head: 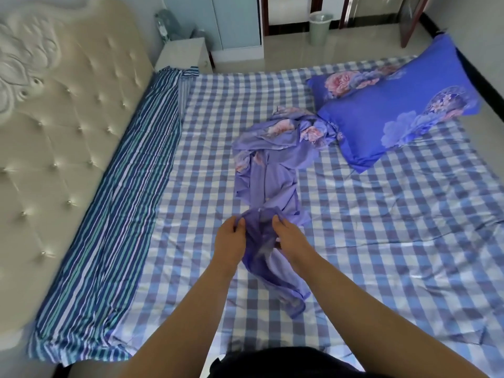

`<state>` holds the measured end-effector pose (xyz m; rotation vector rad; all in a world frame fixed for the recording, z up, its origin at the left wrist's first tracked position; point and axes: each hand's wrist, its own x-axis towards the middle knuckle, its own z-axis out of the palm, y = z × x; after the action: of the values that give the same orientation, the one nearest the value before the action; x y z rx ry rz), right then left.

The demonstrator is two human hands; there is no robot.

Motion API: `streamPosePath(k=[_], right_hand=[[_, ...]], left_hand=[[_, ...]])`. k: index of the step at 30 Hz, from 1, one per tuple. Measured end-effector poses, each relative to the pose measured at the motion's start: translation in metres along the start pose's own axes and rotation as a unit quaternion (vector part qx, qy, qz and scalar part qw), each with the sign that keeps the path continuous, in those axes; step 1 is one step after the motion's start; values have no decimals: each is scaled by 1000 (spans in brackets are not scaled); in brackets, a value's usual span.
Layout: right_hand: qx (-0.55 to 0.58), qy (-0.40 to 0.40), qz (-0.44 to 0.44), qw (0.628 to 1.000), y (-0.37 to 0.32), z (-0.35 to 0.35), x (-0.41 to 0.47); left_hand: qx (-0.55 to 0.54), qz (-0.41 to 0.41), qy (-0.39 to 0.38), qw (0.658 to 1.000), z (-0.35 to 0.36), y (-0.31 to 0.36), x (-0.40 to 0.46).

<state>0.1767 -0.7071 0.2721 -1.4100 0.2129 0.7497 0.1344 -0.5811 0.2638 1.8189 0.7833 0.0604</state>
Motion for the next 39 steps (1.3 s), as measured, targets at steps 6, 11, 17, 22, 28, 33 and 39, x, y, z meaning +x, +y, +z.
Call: streamPosePath(k=[6,11,17,22,28,33,39], right_hand=[[283,79,182,938,39,-32,10],[63,-67,254,963,58,-31,-4],[202,29,181,962,77,-39,-2],[353,117,147,917,89,-66,-2],[92,-25,181,979,118,-40,-14],[-35,-12,111,993,164,56,-58],[193,117,-10,974,178,54,-69]], left_hand=[[-339,-262,-85,900,-13,-27,-2],[73,-157,-247,954,-22,-42,-20],[-21,-114,104,988,-43,-49,-9],[-254,-248,193,915,-100,-72,8],[-328,-291,-55,897,-149,-128,-15],[66,-197,-300,931,-153,-153,-62],[-226,-183,-101,952,-167,-162,-66]])
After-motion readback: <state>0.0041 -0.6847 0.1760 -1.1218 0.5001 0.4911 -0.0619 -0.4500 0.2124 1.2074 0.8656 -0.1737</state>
